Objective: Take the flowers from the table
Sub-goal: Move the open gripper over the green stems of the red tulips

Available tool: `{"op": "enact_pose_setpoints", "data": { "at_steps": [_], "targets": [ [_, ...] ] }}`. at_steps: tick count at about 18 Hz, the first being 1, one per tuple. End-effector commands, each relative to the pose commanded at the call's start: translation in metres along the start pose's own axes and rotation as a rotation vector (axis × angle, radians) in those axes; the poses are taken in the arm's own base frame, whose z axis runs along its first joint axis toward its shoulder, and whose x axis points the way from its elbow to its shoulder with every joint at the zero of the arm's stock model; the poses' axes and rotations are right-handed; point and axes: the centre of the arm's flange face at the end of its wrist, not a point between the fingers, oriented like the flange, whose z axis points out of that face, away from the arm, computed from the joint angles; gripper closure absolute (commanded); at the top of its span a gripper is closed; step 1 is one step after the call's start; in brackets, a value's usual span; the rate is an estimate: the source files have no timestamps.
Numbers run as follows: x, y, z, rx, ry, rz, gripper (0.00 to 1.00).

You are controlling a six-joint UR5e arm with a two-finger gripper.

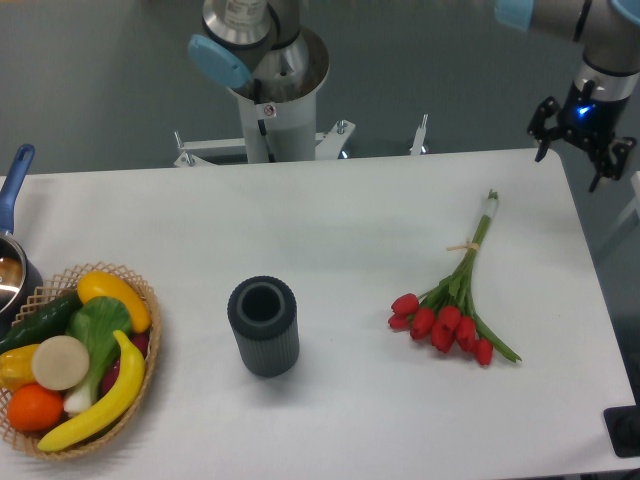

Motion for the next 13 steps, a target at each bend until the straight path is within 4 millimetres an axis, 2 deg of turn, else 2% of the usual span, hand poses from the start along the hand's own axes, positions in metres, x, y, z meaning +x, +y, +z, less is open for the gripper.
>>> {"op": "enact_pose_setpoints", "data": {
  "at_steps": [3, 6, 10, 11, 13],
  "targets": [
    [-0.001, -0.023, 0.005, 0.003, 0.001, -0.147, 0.00],
    [0.005, -0.043, 0.018, 0.005, 0.019, -0.159, 0.00],
    [0.016, -0.060, 0.036, 0.015, 0.049, -0.215, 0.00],
    [0.016, -0.074, 0.044, 0.016, 0.045, -0.233, 0.00],
    [0.014, -0.089, 0.052, 0.018, 0.024, -0.266, 0.00]
  ]
}}
